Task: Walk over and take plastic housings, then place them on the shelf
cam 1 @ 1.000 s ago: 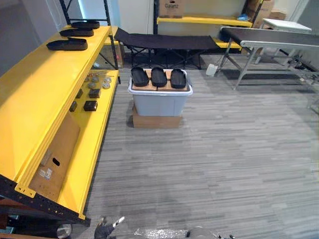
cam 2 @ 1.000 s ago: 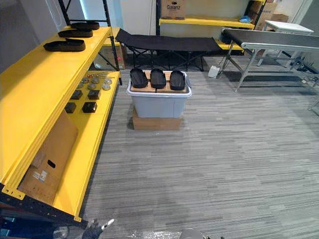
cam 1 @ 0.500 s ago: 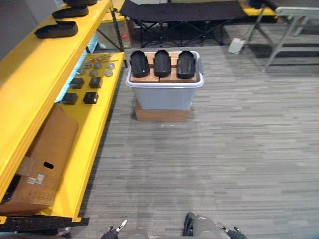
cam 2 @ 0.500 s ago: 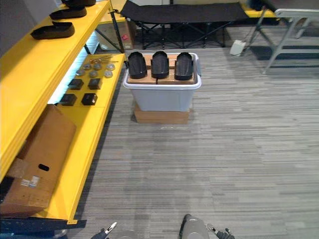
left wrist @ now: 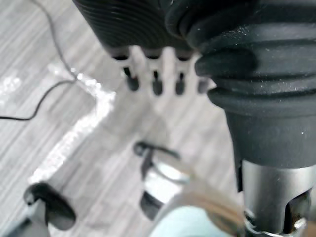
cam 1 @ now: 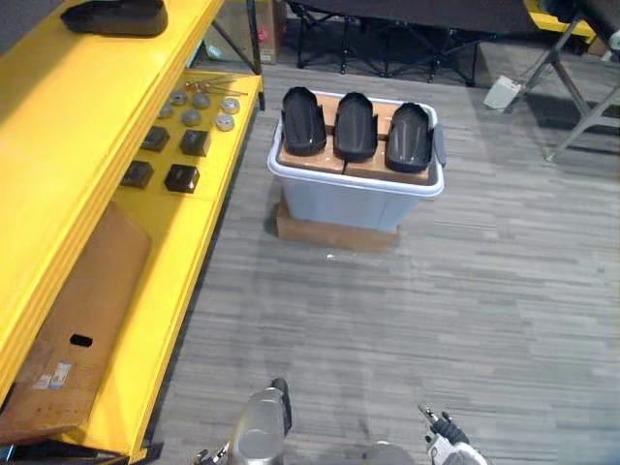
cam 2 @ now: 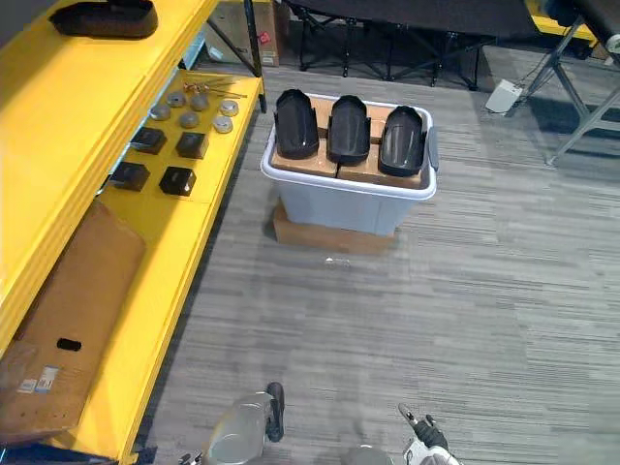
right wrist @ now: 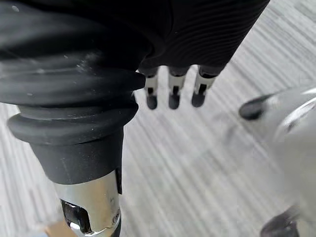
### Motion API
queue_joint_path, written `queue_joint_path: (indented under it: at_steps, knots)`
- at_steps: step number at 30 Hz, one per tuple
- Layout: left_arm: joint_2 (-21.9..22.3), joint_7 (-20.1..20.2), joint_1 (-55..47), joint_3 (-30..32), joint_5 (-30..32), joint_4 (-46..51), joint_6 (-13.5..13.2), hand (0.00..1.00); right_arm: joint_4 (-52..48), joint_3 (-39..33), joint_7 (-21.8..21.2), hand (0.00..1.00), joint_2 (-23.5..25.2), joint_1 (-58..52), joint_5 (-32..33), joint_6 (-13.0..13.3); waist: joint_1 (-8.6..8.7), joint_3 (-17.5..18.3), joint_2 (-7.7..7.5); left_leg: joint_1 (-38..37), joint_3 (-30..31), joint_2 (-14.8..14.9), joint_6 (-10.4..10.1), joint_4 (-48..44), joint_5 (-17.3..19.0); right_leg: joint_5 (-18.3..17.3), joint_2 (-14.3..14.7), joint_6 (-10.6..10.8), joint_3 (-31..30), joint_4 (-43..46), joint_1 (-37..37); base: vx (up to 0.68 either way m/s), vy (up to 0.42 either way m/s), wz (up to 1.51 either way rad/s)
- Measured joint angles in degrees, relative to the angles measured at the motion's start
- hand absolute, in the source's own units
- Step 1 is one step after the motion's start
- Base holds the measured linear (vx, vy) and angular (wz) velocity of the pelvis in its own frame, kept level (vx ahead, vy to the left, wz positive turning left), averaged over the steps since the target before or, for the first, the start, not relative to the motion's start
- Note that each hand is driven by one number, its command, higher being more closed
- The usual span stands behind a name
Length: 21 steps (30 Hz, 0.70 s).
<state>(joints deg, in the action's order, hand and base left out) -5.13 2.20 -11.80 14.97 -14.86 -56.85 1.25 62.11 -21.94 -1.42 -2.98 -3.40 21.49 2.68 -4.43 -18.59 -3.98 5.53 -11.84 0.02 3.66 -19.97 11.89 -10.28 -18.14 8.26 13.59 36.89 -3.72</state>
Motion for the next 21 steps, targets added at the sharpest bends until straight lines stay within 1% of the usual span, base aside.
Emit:
queue_joint_path:
  at_steps: [1,2,3,4,5,6,7,8,9,10,11,12,13,14,15,16,17,18,19,20,21]
  knots:
    - [-0.62,-0.77,-0.02,-0.39,-0.68,-0.06,-0.13,0.0,0.08,0.05,0.05,0.0,0.62,-1.46,-0.72,-0.49,0.56,0.04,0.15,-3.4,-0.1,-0.23,-0.32,1.45,0.55,-2.1,-0.84,-0.03,0.8,6.07,2.13,0.38,0.105,0.0]
    - [-1.32,-1.42,0.09,-0.62,-0.99,-0.04,-0.35,0.0,0.15,0.2,0.01,0.0,1.43,-2.7,-1.03,-0.64,0.77,0.55,0.19,-6.17,-0.41,-0.21,-0.48,3.04,0.58,-3.92,-0.66,-0.64,3.02,6.0,3.58,0.39,0.072,0.01]
    - [-1.58,-1.61,0.12,-0.6,-1.13,0.02,-0.57,0.0,0.24,0.2,0.03,0.0,1.76,-2.91,-1.01,-0.7,0.84,0.8,0.03,-7.38,-0.58,-0.15,-0.62,3.89,0.65,-4.36,-0.45,-0.94,4.38,4.6,4.35,0.32,0.027,-0.08]
    - [-1.91,-2.19,0.45,-1.03,-1.33,0.17,-0.71,0.0,0.43,0.12,0.16,0.0,1.89,-2.83,-0.94,-0.69,1.21,1.12,0.25,-8.5,-0.93,0.64,-1.06,4.57,0.88,-5.33,1.28,-1.25,6.2,-1.08,6.18,0.28,-0.029,-0.16]
    - [-2.48,-2.57,0.44,-2.76,-1.63,0.17,-0.59,0.0,0.23,0.12,0.47,0.0,1.58,-2.41,-0.95,-0.5,1.62,1.28,1.06,-8.45,-1.18,2.04,-1.73,4.44,1.26,-4.98,3.88,-1.23,6.72,-8.6,8.6,0.35,-0.065,-0.15]
    - [-2.54,-2.72,0.58,-3.36,-1.7,0.17,-0.55,0.0,-0.03,0.11,0.69,0.0,1.35,-2.23,-0.94,-0.37,1.89,1.05,1.61,-8.4,-1.21,2.91,-2.28,4.48,1.52,-4.35,5.28,-1.17,6.66,-12.52,9.56,0.38,-0.098,-0.16]
    - [-2.75,-3.36,0.77,-4.66,-2.82,0.19,-0.48,0.0,-0.04,0.11,1.37,0.0,0.94,-1.8,-0.94,-0.34,2.06,0.8,2.06,-8.54,-1.39,4.33,-3.97,4.46,1.84,0.05,7.19,-2.01,6.49,-20.68,11.13,0.3,-0.103,-0.1]
    - [-3.02,-3.56,0.77,-5.02,-2.97,0.2,-0.44,0.0,-0.03,0.12,1.55,0.0,0.94,-1.81,-0.94,-0.42,2.05,0.73,2.17,-8.65,-1.43,4.71,-4.55,4.46,1.9,3.11,7.55,-2.39,6.34,-24.64,11.71,0.3,-0.159,-0.09]
    - [-3.38,-3.73,0.62,-5.2,-3.31,0.19,-0.24,0.0,-0.03,0.06,1.6,0.0,0.9,-2.02,-1.05,-0.93,2.02,0.7,2.15,-9.77,-1.46,5.24,-6.34,4.41,2.73,10.21,7.35,-2.26,5.8,-30.83,12.14,0.33,-0.236,-0.07]
    - [-3.41,-3.84,0.07,-4.97,-3.8,0.2,-0.19,0.0,-0.05,-0.08,1.63,0.0,1.11,-2.43,-1.63,-1.49,1.83,1.13,1.35,-11.8,-1.46,5.41,-8.54,4.04,4.19,15.9,6.25,-2.53,4.28,-33.33,12.59,0.34,-0.278,-0.06]
    - [-3.59,-3.85,-0.37,-4.78,-4.44,0.2,-0.16,0.0,-0.1,-0.09,1.63,0.0,1.38,-2.77,-2.1,-1.62,1.79,1.28,0.99,-12.65,-1.38,5.42,-9.59,3.33,5.16,18.49,5.36,-2.63,3.45,-33.21,12.64,0.39,-0.41,-0.02]
    - [-3.12,-3.88,-0.57,-3.99,-5.02,-0.4,0.19,0.0,-0.15,-0.58,1.54,0.0,1.23,-3.15,-2.41,-2.14,2.09,1.04,1.55,-13.87,-0.94,6.99,-11.54,1.29,7.69,20.9,5.71,-4.21,3.84,-30.44,12.35,0.3,-0.344,-0.06]
    - [-1.18,-4.47,-0.63,-3.5,-4.94,-0.44,0.57,0.0,-0.26,-0.61,1.74,0.0,-0.45,-3.14,-2.82,-2.86,1.96,1.94,4.66,-13.3,-0.88,10.77,-12.38,-0.7,8.56,20.23,8.5,-4.11,3.78,-28.39,12.64,0.33,-0.356,-0.11]
    - [0.15,-4.24,-1.28,-3.23,-5.54,-0.41,0.51,0.0,-0.42,-0.84,1.79,0.0,-1.72,-3.0,-2.82,-3.11,2.11,2.62,6.83,-13.77,-0.09,13.25,-13.03,-0.75,9.71,17.08,10.83,-4.67,4.28,-26.77,12.81,0.19,-0.163,-0.1]
    - [0.84,-4.11,-1.08,-3.35,-5.73,-0.36,0.53,0.0,-0.54,-0.86,1.74,0.0,-1.97,-2.93,-2.74,-3.15,2.19,2.76,7.67,-13.87,0.64,14.31,-13.33,-0.41,10.15,15.83,11.38,-4.95,5.03,-25.33,13.23,0.21,-0.164,0.17]
    - [1.34,-4.89,-1.01,-3.97,-7.67,-0.96,1.4,0.0,-0.56,-0.97,1.6,0.0,-1.75,-2.55,-2.4,-3.13,2.38,2.71,7.68,-14.33,1.82,14.74,-13.22,0.64,10.01,12.3,11.14,-5.54,5.32,-20.3,14.74,0.15,-0.149,0.39]
    - [1.46,-6.91,-1.27,-4.14,-11.53,-1.04,2.48,0.0,-0.32,-0.75,1.58,0.0,-1.86,-2.62,-1.96,-3.21,2.32,2.78,7.03,-15.53,2.59,14.8,-13.06,1.5,9.93,7.85,10.14,-5.67,5.4,-14.63,16.2,0.13,-0.149,0.42]
    - [1.47,-7.89,-1.53,-4.02,-13.51,-1.2,2.64,0.0,-0.01,-0.14,1.59,0.0,-1.61,-2.69,-1.93,-3.24,2.17,2.91,6.14,-15.46,3.05,14.69,-13.03,0.83,9.91,5.49,9.37,-5.48,5.51,-11.9,16.96,0.1,-0.174,0.43]
    - [1.63,-8.24,-2.47,-3.44,-17.36,-1.48,2.71,0.0,0.48,0.69,1.55,0.0,-1.1,-2.69,-1.95,-3.48,1.91,3.35,4.73,-13.59,4.25,14.54,-11.95,-3.58,9.42,2.59,8.5,-5.89,6.06,-8.66,17.33,0.1,-0.246,0.46]
    - [1.67,-7.59,-2.93,-2.5,-18.91,-1.02,2.92,0.0,1.67,1.69,1.58,0.0,-1.07,-2.65,-1.59,-2.9,2.08,3.87,3.97,-9.47,6.36,14.85,-8.17,-10.56,7.43,1.68,8.24,-6.2,7.07,-9.01,16.07,0.08,-0.217,0.42]
    - [1.78,-7.26,-2.94,-2.26,-18.89,-0.71,2.93,0.0,2.16,2.08,1.6,0.0,-1.15,-2.79,-1.34,-2.51,1.92,3.95,4.04,-8.25,6.66,15.0,-5.97,-13.23,5.96,1.67,8.48,-6.24,7.33,-9.94,15.09,0.11,-0.264,0.35]
